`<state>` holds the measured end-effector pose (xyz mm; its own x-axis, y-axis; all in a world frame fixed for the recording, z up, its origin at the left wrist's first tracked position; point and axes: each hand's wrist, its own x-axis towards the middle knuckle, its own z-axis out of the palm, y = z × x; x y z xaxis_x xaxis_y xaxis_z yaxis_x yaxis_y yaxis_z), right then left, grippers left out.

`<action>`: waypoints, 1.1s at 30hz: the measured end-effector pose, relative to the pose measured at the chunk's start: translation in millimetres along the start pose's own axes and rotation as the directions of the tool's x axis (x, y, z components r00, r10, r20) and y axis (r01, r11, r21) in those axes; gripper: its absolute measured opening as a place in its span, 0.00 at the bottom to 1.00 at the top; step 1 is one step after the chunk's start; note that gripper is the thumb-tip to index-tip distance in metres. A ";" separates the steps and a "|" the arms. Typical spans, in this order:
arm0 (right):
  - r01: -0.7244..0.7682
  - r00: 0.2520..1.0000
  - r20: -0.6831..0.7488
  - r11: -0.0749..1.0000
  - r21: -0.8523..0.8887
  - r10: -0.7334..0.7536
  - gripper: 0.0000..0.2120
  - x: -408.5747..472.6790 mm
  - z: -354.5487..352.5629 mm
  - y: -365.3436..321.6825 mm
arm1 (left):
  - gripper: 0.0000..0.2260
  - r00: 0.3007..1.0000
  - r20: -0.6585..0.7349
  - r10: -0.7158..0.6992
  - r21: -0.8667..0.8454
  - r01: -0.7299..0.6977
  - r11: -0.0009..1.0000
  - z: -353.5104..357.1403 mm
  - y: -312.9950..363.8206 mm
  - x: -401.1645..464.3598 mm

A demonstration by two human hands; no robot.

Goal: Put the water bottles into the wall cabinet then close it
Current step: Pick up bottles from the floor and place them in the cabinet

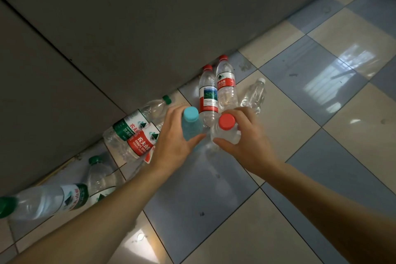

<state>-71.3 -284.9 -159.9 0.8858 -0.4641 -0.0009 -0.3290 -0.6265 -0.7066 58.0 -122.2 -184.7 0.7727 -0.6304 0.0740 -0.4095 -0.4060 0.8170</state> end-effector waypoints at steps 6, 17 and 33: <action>-0.240 0.971 0.020 0.956 0.171 0.240 0.36 -2.4 3.2 23.7 | 0.35 0.998 0.020 -0.063 -0.044 0.064 0.997 0.2 -11.9 -10.1; -0.406 0.912 0.111 0.824 0.394 0.396 0.32 -1.1 50.6 47.6 | 0.36 0.946 -0.009 -0.324 -0.190 0.317 0.929 27.5 -40.5 -27.7; -0.390 0.905 0.041 0.784 0.484 0.424 0.29 -3.4 26.9 9.5 | 0.30 0.873 -0.024 -0.488 -0.362 0.447 0.818 2.6 5.3 -19.7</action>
<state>-68.6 -272.5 -185.6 0.6750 -0.6601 -0.3297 -0.4444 -0.0070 -0.8958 39.3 -113.6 -183.3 0.8857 -0.3360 -0.3203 0.1862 -0.3749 0.9082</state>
